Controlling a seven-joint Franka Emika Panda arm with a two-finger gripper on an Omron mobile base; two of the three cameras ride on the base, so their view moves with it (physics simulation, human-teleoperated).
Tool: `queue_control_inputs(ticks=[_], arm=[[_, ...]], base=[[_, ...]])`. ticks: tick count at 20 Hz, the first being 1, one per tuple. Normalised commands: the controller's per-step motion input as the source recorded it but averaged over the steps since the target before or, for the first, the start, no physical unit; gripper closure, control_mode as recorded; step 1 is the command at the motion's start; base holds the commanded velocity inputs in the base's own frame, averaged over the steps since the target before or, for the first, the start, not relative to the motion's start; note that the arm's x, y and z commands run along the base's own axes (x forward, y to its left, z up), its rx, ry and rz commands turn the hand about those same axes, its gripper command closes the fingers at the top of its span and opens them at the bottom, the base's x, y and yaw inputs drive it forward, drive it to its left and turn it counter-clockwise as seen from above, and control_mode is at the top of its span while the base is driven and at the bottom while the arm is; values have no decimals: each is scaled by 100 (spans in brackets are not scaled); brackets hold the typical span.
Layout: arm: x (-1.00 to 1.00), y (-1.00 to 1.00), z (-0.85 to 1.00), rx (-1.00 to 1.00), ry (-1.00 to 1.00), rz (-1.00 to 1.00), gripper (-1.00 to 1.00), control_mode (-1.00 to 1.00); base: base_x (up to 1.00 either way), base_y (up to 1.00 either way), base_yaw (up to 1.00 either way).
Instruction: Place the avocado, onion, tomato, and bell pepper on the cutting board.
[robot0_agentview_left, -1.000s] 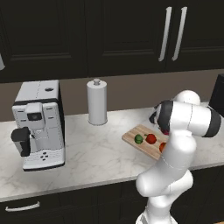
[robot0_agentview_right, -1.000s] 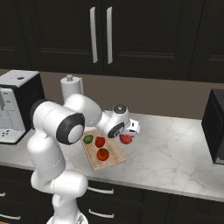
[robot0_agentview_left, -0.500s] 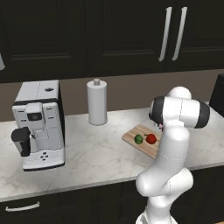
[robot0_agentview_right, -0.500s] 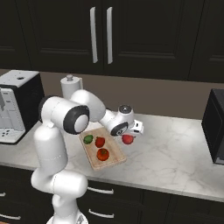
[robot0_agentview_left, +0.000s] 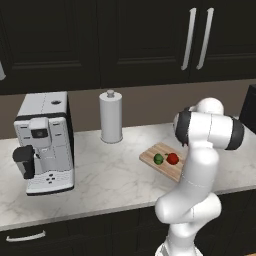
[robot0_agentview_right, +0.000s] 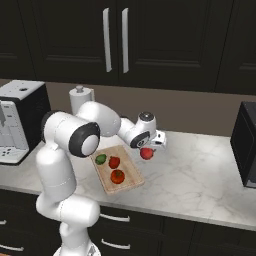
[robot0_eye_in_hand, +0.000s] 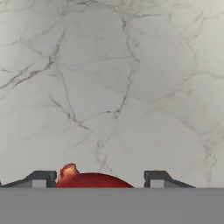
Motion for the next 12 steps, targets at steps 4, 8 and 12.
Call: queue_control_inputs(ticks=[4,8,12], arm=[[-21,19,55,0,0,9,100,-100],[-38,20,34,0,0,9,100,-100],[-49,29,26,0,0,9,100,-100]], base=[[0,0,0],[0,0,0],[0,0,0]])
